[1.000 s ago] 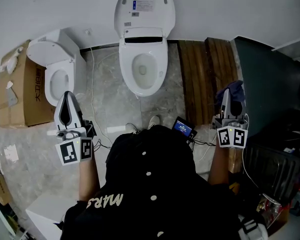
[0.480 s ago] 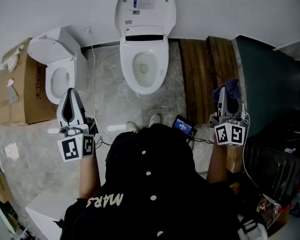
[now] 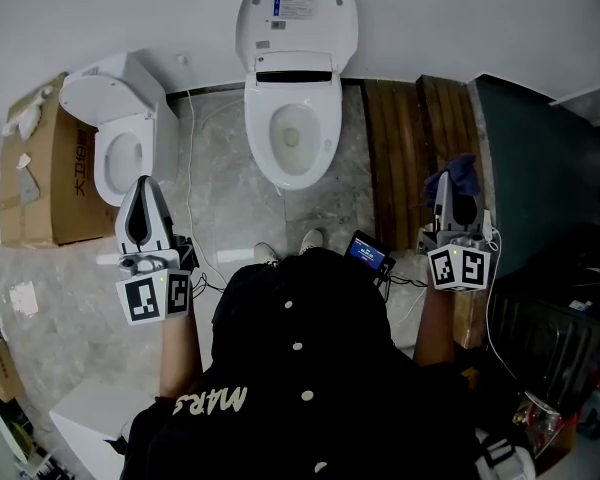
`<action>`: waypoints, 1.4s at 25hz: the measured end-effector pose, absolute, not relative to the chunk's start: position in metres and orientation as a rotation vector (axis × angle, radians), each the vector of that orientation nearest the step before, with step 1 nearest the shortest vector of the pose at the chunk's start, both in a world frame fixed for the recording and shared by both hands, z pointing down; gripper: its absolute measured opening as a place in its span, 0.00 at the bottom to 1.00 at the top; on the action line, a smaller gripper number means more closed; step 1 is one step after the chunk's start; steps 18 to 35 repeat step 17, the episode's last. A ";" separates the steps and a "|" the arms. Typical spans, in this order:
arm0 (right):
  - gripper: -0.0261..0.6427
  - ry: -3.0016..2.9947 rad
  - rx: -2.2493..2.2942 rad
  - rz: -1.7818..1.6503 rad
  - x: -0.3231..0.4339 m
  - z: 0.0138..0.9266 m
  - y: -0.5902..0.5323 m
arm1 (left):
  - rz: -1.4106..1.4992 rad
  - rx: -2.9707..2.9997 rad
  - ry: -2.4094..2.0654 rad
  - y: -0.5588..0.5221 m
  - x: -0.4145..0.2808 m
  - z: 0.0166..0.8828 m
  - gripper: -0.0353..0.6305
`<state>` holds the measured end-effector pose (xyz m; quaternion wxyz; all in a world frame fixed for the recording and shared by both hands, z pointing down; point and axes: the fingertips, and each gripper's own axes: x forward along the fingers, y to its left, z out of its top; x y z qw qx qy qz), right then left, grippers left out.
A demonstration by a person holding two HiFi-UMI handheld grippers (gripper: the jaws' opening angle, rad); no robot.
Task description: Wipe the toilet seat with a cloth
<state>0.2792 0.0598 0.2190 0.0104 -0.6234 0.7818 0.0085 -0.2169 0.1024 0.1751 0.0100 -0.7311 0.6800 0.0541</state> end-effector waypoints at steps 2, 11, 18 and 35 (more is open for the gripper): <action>0.18 2.442 -1.948 0.020 0.277 0.218 0.059 | 0.170 -2.281 2.124 0.103 -0.218 0.175 0.06; 0.18 2.459 -1.938 0.035 0.270 0.214 0.056 | 0.192 -2.280 2.126 0.103 -0.221 0.170 0.06; 0.18 2.464 -1.928 0.035 0.270 0.215 0.052 | 0.192 -2.277 2.129 0.101 -0.219 0.169 0.06; 0.18 2.464 -1.928 0.035 0.270 0.215 0.052 | 0.192 -2.277 2.129 0.101 -0.219 0.169 0.06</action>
